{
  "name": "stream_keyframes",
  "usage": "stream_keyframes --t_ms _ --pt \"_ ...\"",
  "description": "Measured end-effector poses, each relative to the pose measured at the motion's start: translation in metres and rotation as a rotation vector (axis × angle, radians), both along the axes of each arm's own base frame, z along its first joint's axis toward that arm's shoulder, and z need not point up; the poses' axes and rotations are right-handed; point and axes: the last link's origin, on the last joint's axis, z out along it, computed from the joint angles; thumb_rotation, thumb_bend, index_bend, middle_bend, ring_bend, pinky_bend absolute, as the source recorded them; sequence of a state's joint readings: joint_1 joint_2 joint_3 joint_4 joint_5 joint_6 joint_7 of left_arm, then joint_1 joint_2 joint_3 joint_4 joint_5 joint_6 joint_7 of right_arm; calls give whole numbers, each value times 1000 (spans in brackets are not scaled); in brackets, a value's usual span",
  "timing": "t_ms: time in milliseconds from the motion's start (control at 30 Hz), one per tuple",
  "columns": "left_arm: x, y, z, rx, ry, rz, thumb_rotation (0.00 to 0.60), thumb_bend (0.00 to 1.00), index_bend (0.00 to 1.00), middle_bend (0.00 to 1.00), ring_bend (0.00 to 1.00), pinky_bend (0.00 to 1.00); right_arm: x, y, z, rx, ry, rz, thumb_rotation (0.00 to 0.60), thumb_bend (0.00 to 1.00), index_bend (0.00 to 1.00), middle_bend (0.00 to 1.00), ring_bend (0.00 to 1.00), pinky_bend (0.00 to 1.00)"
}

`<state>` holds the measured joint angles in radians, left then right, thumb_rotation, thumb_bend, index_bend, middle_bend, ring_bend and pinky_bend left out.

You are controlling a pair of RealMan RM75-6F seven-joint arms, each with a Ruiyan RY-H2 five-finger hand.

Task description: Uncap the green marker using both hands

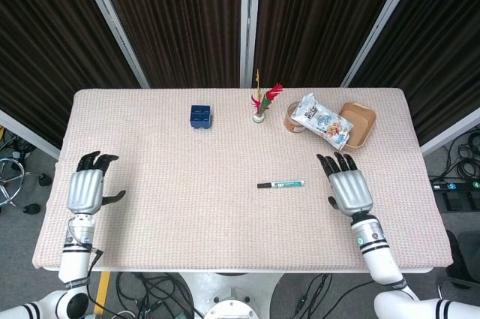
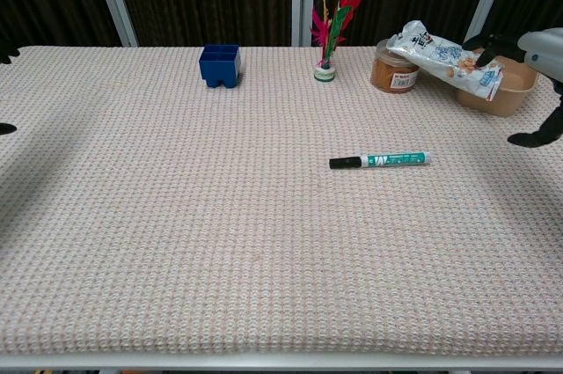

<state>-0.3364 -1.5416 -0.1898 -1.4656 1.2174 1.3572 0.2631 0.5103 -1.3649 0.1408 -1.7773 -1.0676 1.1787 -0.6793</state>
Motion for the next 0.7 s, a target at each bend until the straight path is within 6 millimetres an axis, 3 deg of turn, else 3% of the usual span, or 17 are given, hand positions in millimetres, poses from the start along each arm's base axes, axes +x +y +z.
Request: stream_keyframes --t_ms 167,333,500,700 --pt "0 9 0 -18 -7 4 600 28 250 244 122 144 28 -17 -18 12 64 53 600 266 327 316 585 720" --pt "0 17 -2 -35 -33 2 600 29 250 243 122 145 51 -26 -44 19 43 53 600 287 427 401 737 842" --pt "-3 20 -5 -59 -63 -2 600 28 250 243 122 147 54 -30 -58 63 41 -1 600 297 440 425 886 954" --pt "-10 19 -7 -86 -81 7 600 29 250 244 122 148 57 -29 -63 96 67 -15 600 277 483 471 932 993"
